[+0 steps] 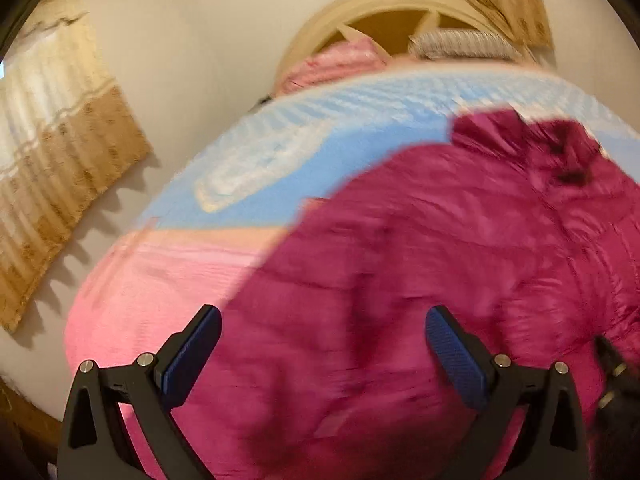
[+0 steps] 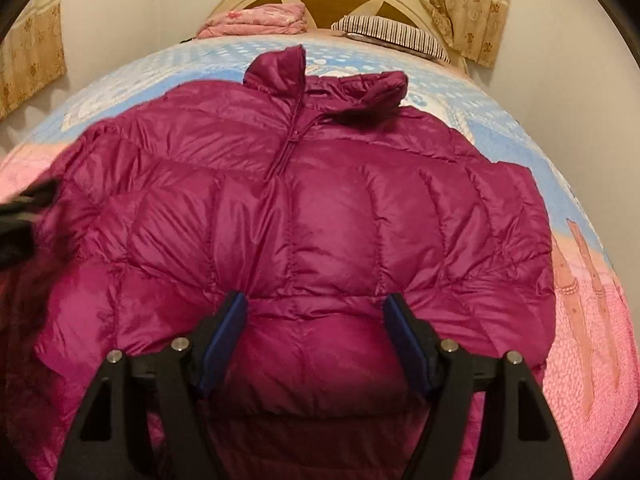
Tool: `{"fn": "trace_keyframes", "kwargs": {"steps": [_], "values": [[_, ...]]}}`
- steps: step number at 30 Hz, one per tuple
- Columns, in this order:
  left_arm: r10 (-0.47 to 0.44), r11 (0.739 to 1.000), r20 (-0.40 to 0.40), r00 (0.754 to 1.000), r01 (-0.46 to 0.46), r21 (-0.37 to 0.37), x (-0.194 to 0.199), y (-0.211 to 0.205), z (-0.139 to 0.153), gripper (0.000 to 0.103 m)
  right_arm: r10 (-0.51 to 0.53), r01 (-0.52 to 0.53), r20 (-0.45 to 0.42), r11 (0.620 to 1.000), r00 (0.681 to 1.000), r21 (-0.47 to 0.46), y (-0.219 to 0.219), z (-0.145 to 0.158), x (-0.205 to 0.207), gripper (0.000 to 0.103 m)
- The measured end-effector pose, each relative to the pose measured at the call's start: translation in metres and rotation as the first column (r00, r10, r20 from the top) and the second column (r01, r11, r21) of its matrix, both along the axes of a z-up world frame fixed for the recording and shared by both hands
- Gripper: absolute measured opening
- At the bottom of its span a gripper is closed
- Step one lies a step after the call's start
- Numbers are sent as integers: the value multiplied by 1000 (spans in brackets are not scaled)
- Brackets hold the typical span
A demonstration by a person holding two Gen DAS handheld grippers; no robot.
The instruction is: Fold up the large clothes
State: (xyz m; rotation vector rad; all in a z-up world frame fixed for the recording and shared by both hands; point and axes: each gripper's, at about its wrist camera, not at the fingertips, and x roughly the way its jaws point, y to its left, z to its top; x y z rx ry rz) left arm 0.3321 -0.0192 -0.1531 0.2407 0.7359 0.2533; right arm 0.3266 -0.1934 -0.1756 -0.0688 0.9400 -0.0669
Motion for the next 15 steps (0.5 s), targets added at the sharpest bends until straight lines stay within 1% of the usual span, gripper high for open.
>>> {"fn": "trace_keyframes", "kwargs": {"steps": [2,3,5,7,9,12,13,14,15], "values": [[44,999,23,999,-44,2,-11,38,7,102,-20,20,32,1000,999,21,-4,12,-10,74],[79,997,18,997,-79,9,-15,60,6,102,-18,16,53,1000,998,25,-3,18,-13,75],[139,990,-8,990,-139,8,-21,98,-1,102,-6,4,74,1000,997,21,2,26,-19,75],[194,981,-61,979,-195,-4,-26,135,-15,102,13,-15,81,999,997,33,10,28,-26,75],[234,969,-125,964,-241,-43,-33,163,-32,102,24,-27,85,999,996,33,16,28,-28,75],[226,957,-190,955,-254,-138,-43,179,-50,102,34,-37,89,999,995,38,24,27,-34,75],[220,955,-199,955,-252,-155,-45,179,-53,101,37,-40,88,998,995,37,26,26,-36,75],[207,954,-203,957,-243,-175,-46,177,-55,99,38,-41,87,999,995,33,27,26,-37,75],[187,953,-205,961,-228,-200,-48,176,-56,82,38,-41,88,999,995,29,28,26,-39,75]]}}
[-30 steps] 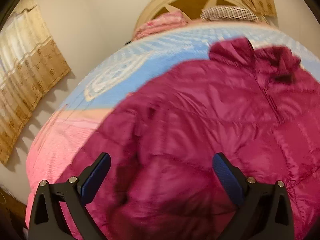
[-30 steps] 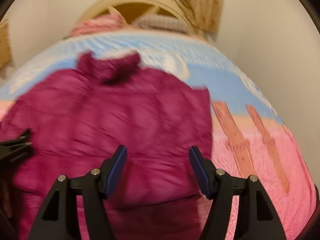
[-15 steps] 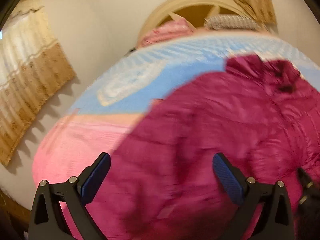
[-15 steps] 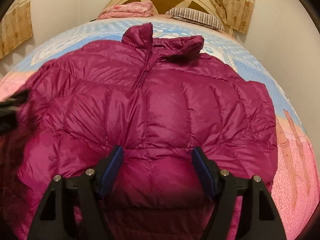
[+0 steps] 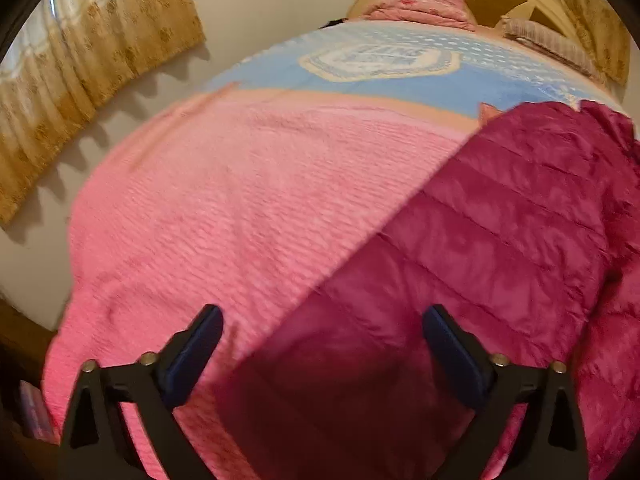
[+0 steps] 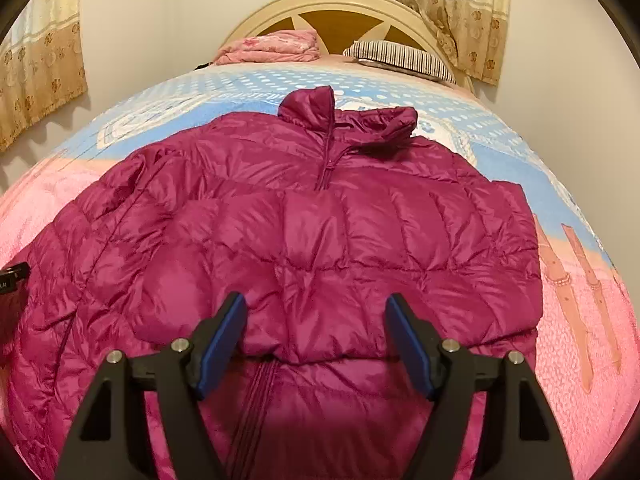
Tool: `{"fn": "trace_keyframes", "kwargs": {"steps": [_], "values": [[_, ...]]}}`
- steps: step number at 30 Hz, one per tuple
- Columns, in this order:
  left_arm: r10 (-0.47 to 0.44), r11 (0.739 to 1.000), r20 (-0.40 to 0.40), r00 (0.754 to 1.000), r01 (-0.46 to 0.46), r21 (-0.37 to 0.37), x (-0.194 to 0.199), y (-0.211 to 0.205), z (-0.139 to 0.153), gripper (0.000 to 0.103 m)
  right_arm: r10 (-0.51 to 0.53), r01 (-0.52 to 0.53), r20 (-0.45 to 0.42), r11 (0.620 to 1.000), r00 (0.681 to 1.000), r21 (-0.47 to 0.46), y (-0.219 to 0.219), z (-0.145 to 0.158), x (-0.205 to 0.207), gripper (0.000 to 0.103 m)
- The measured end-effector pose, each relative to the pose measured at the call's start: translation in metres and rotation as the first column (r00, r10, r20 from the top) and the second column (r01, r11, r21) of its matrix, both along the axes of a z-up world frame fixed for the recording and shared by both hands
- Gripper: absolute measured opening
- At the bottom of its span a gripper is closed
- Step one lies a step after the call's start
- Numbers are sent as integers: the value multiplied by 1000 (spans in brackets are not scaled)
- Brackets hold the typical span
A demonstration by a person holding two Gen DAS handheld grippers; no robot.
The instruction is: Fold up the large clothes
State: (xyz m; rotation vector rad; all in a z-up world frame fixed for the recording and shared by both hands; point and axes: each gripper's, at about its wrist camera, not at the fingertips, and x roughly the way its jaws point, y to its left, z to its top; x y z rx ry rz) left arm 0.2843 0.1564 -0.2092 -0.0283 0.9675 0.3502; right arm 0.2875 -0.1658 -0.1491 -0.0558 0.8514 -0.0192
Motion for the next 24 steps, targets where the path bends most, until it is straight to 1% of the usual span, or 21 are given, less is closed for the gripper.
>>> {"fn": "trace_keyframes", "kwargs": {"steps": [1,2,3,4,6,7,10,13,15,17,20,24], "values": [[-22,999,1,1000,22,-32,0,-3,0,62,0,0,2,1000,1000,-4,0,0,-2,75],[-38,999,6,999,38,-31,0,-9,2,53,0,0,3,1000,1000,-8,-1,1,-4,75],[-52,999,4,999,52,-9,1,-15,5,32,0,0,5,1000,1000,-11,-2,3,-6,75],[-63,998,2,998,63,-2,2,-16,7,20,-1,1,8,1000,1000,-13,-3,5,-6,75],[-69,998,12,998,69,-8,0,-18,15,9,-6,6,15,1000,1000,-14,-6,8,-9,75],[-70,998,20,997,70,5,-1,-21,20,7,-10,10,20,1000,1000,-11,-8,9,-10,75],[-82,991,108,991,69,114,-7,-32,53,6,-23,23,35,1000,999,-4,-14,13,-12,75],[-100,984,179,979,71,162,-10,-38,83,5,-28,28,40,1000,999,-5,-18,15,-11,75],[-130,973,223,966,81,215,-10,-52,108,5,-36,37,39,999,999,-27,-20,14,-10,75],[-161,966,257,953,99,238,-7,-66,127,5,-49,50,41,998,998,-41,-25,15,-9,75],[-233,950,290,928,154,270,-8,-103,152,5,-84,86,47,995,995,-43,-38,18,-9,75],[-332,927,310,891,249,280,-8,-159,169,5,-139,141,54,989,989,-43,-62,24,-13,75]]}}
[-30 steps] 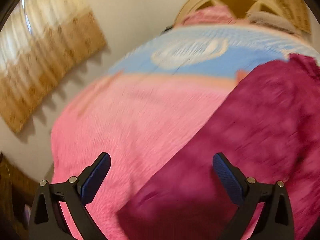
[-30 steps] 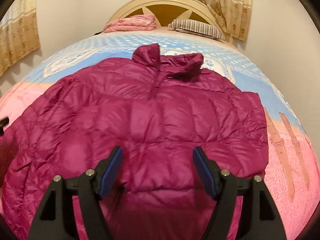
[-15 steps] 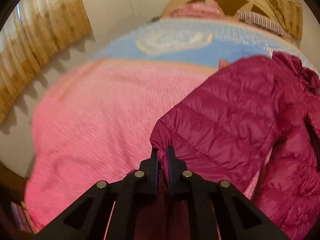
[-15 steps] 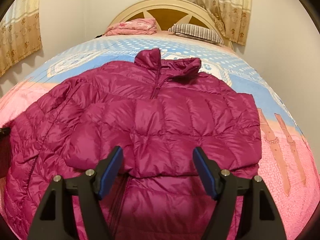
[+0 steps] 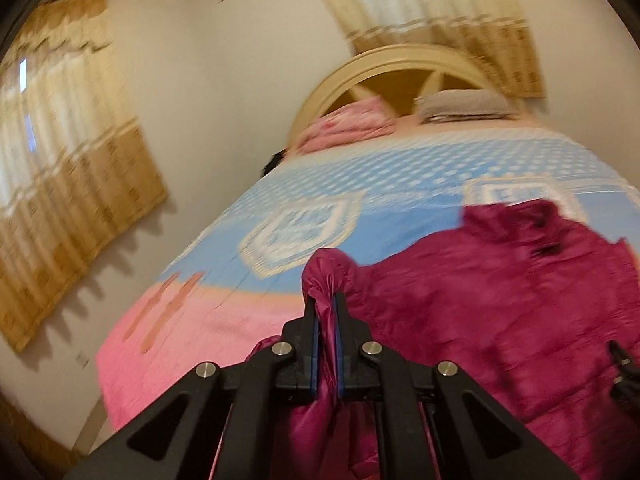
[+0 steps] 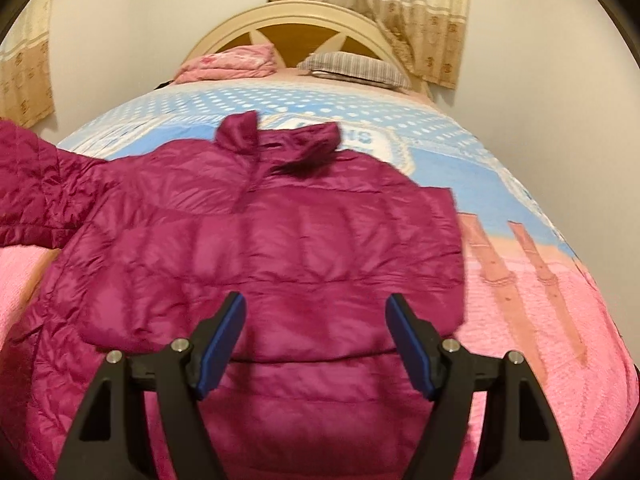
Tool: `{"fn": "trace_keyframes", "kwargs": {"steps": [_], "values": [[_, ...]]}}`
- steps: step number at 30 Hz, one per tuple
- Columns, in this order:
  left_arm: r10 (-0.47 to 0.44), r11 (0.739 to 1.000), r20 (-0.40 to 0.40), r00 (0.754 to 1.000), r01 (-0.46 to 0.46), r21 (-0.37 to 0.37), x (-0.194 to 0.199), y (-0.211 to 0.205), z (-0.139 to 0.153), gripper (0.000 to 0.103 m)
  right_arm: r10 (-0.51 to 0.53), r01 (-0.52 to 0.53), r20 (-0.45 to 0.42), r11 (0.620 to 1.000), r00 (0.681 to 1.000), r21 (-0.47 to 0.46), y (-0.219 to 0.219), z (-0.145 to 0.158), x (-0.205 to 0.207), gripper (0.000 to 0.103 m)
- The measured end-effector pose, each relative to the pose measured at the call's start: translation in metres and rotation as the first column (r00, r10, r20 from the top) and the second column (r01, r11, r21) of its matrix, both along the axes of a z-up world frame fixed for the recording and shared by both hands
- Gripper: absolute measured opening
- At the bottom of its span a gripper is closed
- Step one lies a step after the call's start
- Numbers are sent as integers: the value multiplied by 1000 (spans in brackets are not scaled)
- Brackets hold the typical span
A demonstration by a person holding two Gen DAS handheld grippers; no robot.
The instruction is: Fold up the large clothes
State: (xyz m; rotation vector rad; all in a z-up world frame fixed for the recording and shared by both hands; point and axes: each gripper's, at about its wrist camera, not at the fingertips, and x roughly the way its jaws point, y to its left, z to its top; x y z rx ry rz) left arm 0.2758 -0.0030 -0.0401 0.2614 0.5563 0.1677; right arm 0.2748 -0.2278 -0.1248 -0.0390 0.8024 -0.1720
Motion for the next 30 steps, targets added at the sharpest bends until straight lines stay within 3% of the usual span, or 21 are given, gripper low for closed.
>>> {"fn": "trace_keyframes", "kwargs": {"steps": [5,14,15,17,18,19,21,30], "values": [[-143,989,-6,990,143,26,4,-86,-2,5,-64,64,12,998,998,4,-40,6,-12,75],[-311,948,-123,942,316,28,7,-212,-57,13,-199,198,20,980,980,24,-110,5,-38,79],[-320,945,-130,939,325,24,8,-221,-61,18,-208,207,18,978,978,25,-115,4,-41,79],[-326,942,-137,935,333,33,8,-238,-68,45,-226,226,10,974,974,24,-125,1,-44,79],[-323,943,-128,938,330,41,7,-244,-69,72,-233,232,6,972,973,24,-129,-1,-46,79],[-320,944,-100,942,325,48,4,-247,-68,87,-241,240,2,970,971,28,-133,-3,-47,79],[-320,943,-55,946,324,79,-2,-253,-65,90,-250,250,-3,968,968,35,-139,-6,-50,80],[-304,947,-79,950,310,89,8,-244,-63,90,-243,244,-14,968,970,64,-139,-12,-50,80]]}}
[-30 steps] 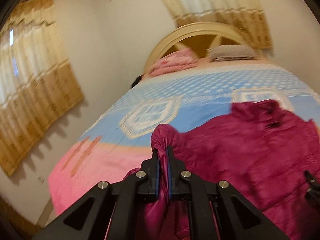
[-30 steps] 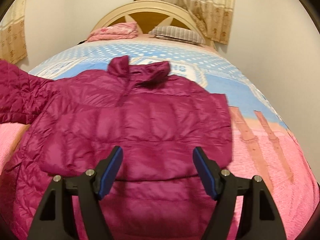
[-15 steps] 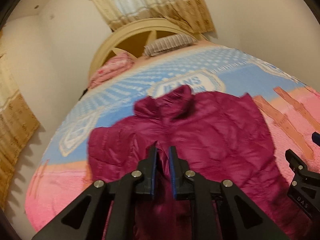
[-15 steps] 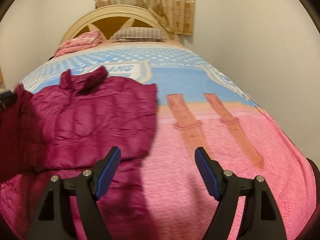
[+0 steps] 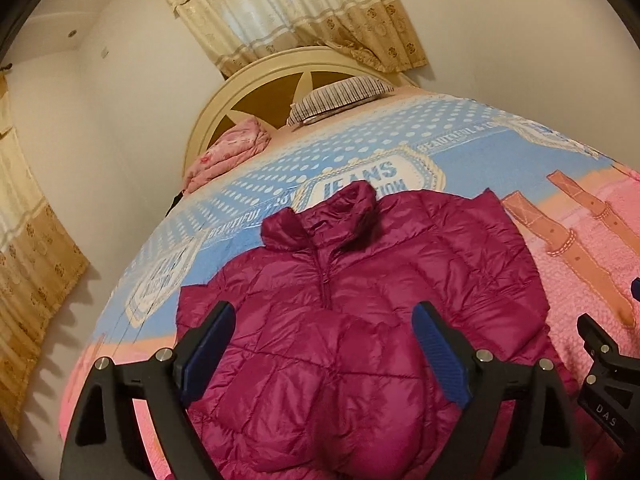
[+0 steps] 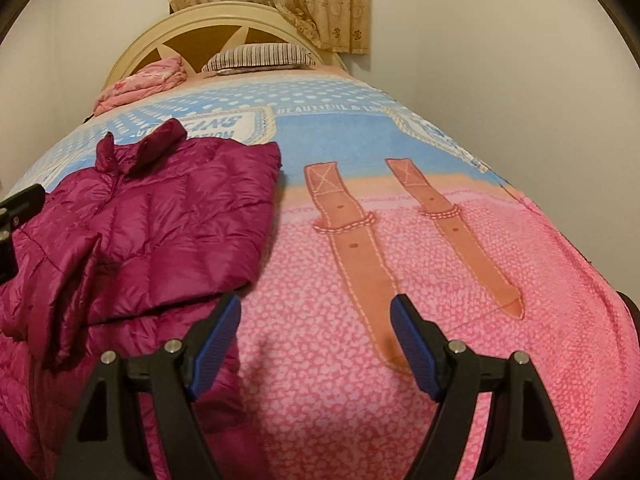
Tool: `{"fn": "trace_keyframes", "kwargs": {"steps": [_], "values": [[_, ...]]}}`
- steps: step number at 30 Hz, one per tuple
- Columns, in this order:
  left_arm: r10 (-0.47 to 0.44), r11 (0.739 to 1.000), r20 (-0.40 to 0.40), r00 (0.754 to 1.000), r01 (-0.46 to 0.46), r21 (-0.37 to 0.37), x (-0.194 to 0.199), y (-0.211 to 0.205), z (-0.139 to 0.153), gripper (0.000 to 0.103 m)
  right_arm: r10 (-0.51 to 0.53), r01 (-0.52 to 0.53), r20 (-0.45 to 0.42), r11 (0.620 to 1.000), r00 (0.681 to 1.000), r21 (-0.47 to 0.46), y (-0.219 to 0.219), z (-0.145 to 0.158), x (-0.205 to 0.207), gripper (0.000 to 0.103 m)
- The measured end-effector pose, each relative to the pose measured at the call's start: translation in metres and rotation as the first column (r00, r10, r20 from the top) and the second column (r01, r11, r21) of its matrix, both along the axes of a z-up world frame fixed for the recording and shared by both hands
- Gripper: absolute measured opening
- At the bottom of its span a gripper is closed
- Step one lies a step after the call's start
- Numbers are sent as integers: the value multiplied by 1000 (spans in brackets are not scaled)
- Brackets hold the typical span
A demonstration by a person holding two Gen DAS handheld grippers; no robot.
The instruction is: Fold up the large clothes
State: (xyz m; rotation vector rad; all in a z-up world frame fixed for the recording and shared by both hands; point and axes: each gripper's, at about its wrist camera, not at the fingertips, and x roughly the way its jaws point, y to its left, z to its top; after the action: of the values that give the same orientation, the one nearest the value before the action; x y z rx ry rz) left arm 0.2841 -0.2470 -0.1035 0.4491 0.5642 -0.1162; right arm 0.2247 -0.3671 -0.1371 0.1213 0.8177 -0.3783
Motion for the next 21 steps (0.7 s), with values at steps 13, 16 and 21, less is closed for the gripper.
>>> {"fn": "trace_keyframes", "kwargs": {"steps": [13,16,21], "values": [[217,973,13,976,-218,81,53,120,-24,91,196,-200,43,970,980,136,70,12,32,80],[303,951,-15,953,-301,75,70,158,-35,91,245,-248,40,951,969,185,90,9,47,80],[422,907,-106,900,-419,49,91,218,-56,91,318,-303,-4,909,948,285,113,-12,73,31]]}}
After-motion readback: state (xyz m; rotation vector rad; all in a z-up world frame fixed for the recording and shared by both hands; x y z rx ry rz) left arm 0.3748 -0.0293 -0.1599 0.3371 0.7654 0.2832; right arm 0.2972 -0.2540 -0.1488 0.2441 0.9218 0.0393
